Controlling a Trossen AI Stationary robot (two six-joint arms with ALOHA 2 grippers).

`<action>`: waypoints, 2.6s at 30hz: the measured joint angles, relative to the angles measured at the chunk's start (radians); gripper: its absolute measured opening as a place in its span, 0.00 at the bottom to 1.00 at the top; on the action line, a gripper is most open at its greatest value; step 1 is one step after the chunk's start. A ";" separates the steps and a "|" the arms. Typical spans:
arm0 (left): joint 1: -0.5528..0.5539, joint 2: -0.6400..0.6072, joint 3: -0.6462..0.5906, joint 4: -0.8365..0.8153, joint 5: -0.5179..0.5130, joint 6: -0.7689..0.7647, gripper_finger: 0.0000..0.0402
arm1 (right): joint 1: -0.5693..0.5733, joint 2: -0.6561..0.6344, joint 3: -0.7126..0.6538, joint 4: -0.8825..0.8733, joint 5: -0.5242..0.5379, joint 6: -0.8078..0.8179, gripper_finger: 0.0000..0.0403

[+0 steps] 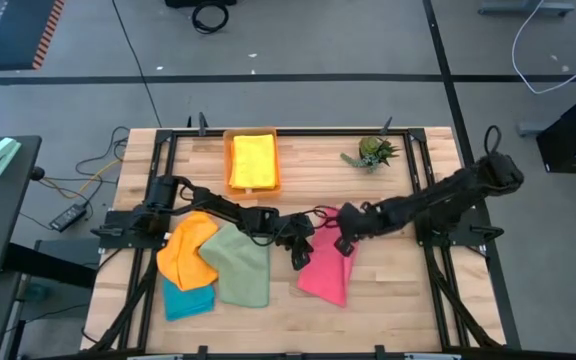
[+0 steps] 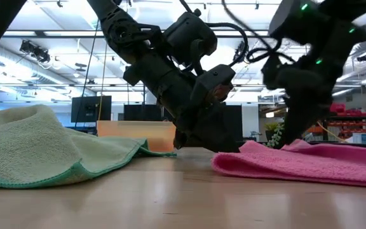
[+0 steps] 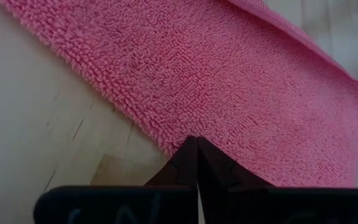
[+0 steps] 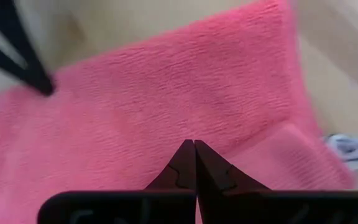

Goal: Fold microfiber towels
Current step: Fold the pink microfiber cloth

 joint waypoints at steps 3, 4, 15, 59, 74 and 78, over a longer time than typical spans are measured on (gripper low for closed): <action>-0.002 0.000 0.000 0.000 0.004 -0.004 0.02 | -0.044 0.000 -0.004 -0.007 -0.019 -0.057 0.00; -0.002 0.000 0.000 0.000 0.004 -0.007 0.02 | -0.055 0.002 -0.004 -0.018 -0.032 -0.070 0.00; -0.003 0.000 0.000 -0.001 0.006 -0.021 0.02 | -0.055 -0.094 -0.004 -0.318 0.038 0.011 0.00; -0.190 -0.173 -0.002 -0.132 -0.028 -0.075 0.54 | -0.106 -0.407 -0.240 -0.171 -0.043 0.192 0.01; -0.297 -0.006 0.213 0.068 -0.232 0.166 0.44 | -0.106 -0.443 -0.238 -0.206 -0.073 0.095 0.22; -0.303 0.146 0.448 -0.083 -0.232 0.225 0.43 | -0.101 -0.464 -0.238 -0.245 -0.075 0.036 0.27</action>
